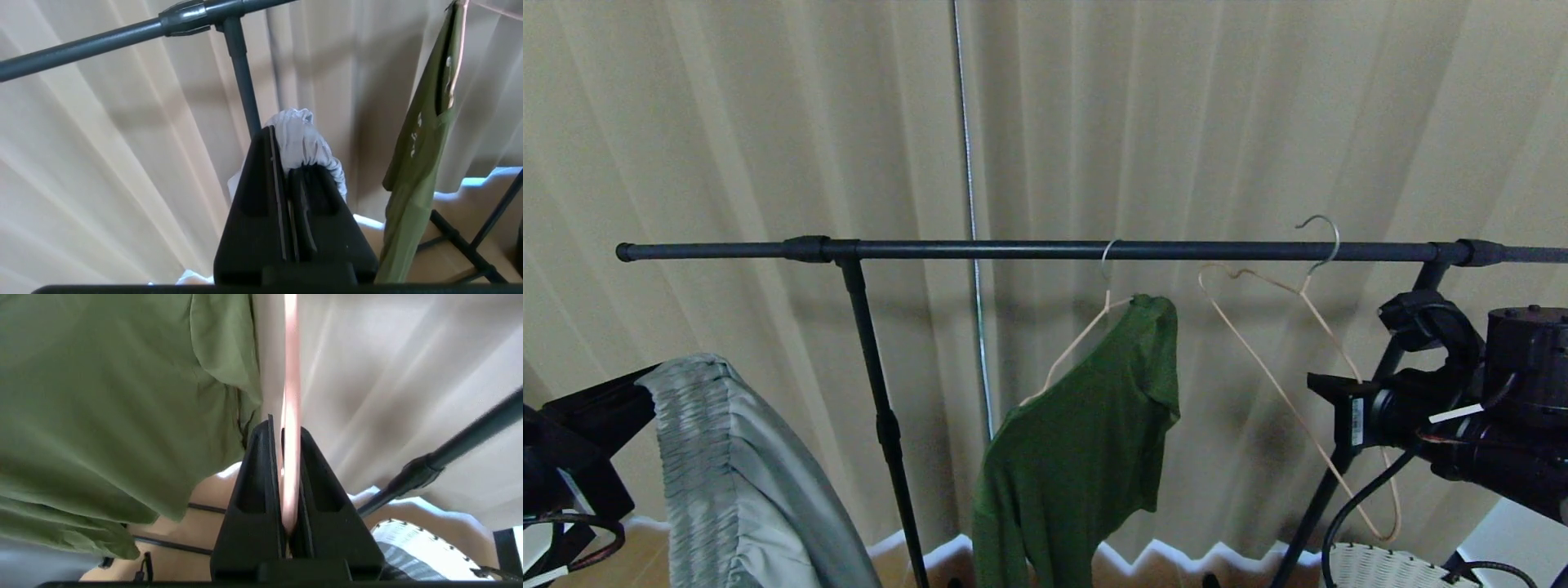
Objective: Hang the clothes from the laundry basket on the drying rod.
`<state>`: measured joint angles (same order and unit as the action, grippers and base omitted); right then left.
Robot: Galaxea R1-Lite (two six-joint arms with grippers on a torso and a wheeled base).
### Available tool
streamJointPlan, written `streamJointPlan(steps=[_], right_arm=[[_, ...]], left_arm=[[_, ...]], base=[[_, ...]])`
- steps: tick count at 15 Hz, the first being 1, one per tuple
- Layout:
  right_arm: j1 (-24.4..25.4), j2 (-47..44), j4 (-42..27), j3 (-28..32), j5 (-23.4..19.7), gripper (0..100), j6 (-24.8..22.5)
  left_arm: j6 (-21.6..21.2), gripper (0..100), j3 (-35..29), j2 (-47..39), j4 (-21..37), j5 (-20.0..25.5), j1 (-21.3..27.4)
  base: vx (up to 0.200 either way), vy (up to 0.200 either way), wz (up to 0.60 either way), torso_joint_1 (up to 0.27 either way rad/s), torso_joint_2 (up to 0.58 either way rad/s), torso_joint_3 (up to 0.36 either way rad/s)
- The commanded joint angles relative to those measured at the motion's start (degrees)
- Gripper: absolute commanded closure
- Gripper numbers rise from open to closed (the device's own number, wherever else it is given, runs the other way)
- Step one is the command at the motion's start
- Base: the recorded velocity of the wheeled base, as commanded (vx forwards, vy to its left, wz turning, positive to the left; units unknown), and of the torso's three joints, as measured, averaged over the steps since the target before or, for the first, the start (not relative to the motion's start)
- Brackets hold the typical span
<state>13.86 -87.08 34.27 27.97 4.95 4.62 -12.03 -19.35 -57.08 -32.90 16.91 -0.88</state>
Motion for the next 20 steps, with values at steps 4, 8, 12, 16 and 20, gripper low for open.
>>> streamJointPlan(steps=[4, 8, 12, 16, 20], right_arm=[[0.3, 2.7, 0.0, -1.9, 0.0, 100, 0.0], [0.4, 2.9, 0.0, -1.9, 0.0, 100, 0.0], [0.6, 3.4, 0.0, -2.3, 0.0, 100, 0.0], [2.1, 6.2, 0.0, -6.3, -2.7, 100, 0.0], [2.6, 9.4, -0.1, -6.6, -6.0, 100, 0.0]], left_arm=[[-1.5, 100, 0.4, 0.0, 0.0, -0.1, -0.2], [-1.6, 100, 0.4, 0.8, 0.0, -0.1, -0.2], [-1.5, 100, 0.4, 0.8, 0.0, -0.1, -0.2], [-1.6, 100, 0.5, 1.0, 0.0, -0.1, 0.0], [-1.5, 100, 1.9, 1.1, 0.0, -0.1, 4.0]], base=[[-0.200, 0.000, 0.00, 0.006, 0.01, 0.000], [-0.200, 0.000, 0.00, -0.007, 0.00, 0.002], [-0.200, 0.000, 0.00, 0.004, 0.00, 0.002], [-0.100, 0.000, 0.00, -0.001, 0.00, 0.001], [0.000, 0.000, 0.00, 0.000, 0.00, 0.000]])
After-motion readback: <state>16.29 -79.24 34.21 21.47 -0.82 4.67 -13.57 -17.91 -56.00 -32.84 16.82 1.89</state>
